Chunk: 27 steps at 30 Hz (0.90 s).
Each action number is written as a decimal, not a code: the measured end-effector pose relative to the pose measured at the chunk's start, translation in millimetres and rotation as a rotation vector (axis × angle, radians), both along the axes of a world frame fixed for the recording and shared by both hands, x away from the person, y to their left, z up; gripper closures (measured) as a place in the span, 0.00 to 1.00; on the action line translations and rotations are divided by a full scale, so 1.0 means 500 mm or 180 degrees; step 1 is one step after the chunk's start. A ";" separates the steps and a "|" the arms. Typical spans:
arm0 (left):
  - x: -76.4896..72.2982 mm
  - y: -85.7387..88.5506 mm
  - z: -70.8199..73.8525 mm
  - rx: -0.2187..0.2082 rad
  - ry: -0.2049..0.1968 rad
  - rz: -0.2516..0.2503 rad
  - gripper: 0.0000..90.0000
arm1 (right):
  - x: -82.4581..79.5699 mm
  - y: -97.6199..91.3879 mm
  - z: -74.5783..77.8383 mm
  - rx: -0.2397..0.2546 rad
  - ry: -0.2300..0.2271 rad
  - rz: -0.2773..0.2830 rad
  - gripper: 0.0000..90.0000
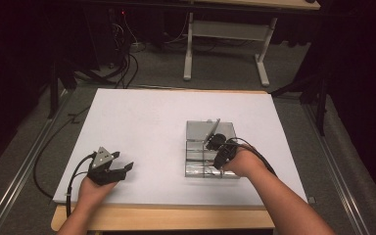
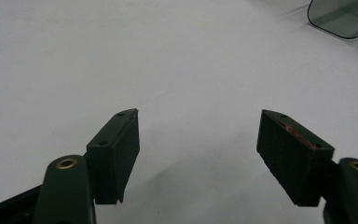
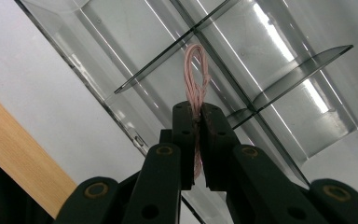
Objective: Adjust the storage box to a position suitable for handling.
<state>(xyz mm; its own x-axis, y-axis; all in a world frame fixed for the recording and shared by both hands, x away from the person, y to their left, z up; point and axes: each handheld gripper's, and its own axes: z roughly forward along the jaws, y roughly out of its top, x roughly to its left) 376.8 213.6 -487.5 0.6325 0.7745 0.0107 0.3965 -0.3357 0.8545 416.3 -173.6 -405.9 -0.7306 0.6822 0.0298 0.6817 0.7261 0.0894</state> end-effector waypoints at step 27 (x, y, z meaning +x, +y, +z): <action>0.000 0.000 0.000 -0.0012 -0.0002 -0.0001 0.34 | 0.008 0.023 -0.042 -0.0085 0.0105 -0.0027 0.95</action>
<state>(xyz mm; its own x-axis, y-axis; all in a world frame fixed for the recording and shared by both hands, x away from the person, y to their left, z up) 376.8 213.8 -487.6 0.6328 0.7742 0.0083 0.3957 -0.3326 0.8560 420.2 -162.3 -427.0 -0.7237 0.6892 0.0355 0.6901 0.7221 0.0475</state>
